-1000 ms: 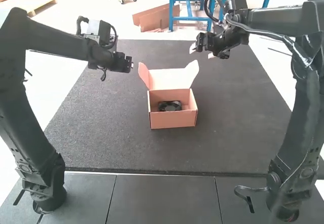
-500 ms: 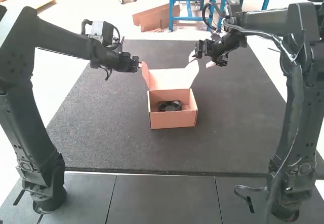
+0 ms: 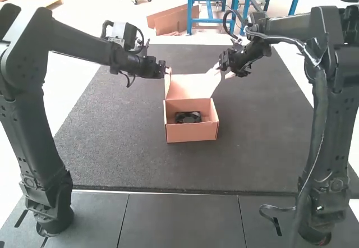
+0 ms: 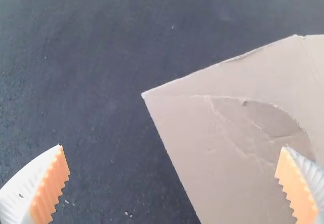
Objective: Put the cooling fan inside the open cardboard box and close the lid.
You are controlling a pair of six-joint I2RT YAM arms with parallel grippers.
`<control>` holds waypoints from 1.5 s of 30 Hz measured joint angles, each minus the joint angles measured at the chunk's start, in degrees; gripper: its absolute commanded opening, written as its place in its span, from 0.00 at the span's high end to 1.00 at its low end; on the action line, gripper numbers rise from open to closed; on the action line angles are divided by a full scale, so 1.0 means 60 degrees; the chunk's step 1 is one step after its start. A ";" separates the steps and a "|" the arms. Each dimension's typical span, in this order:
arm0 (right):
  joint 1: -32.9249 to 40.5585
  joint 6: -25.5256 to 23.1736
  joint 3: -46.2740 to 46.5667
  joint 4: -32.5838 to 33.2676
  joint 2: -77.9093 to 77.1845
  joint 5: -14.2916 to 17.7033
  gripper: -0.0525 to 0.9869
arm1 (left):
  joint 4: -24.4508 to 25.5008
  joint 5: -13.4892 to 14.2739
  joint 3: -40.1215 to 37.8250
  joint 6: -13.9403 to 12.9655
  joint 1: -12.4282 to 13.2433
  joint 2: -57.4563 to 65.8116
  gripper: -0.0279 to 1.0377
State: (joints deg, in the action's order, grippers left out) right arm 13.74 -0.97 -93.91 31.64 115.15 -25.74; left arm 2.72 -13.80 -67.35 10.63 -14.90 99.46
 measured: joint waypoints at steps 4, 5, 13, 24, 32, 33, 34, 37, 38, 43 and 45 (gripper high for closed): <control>0.0000 0.0055 0.0000 -0.0022 0.0022 0.0000 0.65 | 0.0000 0.0000 -0.0058 0.0029 0.0000 0.0000 0.06; 0.0000 0.0076 0.0000 -0.0029 0.0022 0.0000 0.67 | 0.0000 0.0000 -0.0055 0.0033 0.0000 0.0000 0.06; 0.0000 0.0131 0.0000 -0.0091 0.0018 0.0000 0.75 | 0.0015 0.0000 -0.0058 0.0033 0.0000 0.0000 0.06; 0.0000 0.0368 -0.0004 -0.0219 0.0018 0.0000 0.82 | 0.0084 0.0000 -0.0058 0.0033 0.0000 0.0000 0.06; 0.0004 0.0688 -0.0022 -0.0175 0.0015 0.0033 0.87 | 0.0222 0.0000 -0.0058 0.0033 -0.0004 0.0000 0.06; 0.0015 0.0729 -0.0018 -0.0157 0.0000 0.0040 0.88 | 0.0284 0.0000 -0.0058 0.0029 0.0000 0.0000 0.06; 0.0022 0.0750 -0.0018 -0.0135 -0.0026 0.0051 0.88 | 0.0331 0.0000 -0.0058 0.0033 0.0000 0.0000 0.06; 0.0087 0.0852 -0.0018 0.0066 -0.0229 0.0146 0.89 | 0.0488 -0.0015 -0.0058 0.0033 -0.0004 0.0000 0.06; 0.0131 0.0892 -0.0022 0.0153 -0.0357 0.0178 0.89 | 0.0568 -0.0025 -0.0058 0.0033 -0.0004 0.0000 0.06; 0.0375 0.1053 0.0069 0.0146 -0.1049 0.0310 0.91 | 0.0849 -0.0036 -0.0058 0.0029 -0.0040 0.0000 0.06; 0.0477 0.1100 0.0339 0.0131 -0.1417 0.0397 0.91 | 0.0973 -0.0044 -0.0058 0.0029 -0.0040 0.0000 0.06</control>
State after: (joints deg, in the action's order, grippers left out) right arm 16.60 5.63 -91.88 32.42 106.65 -23.35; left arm 8.56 -14.06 -67.70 10.81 -15.14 99.46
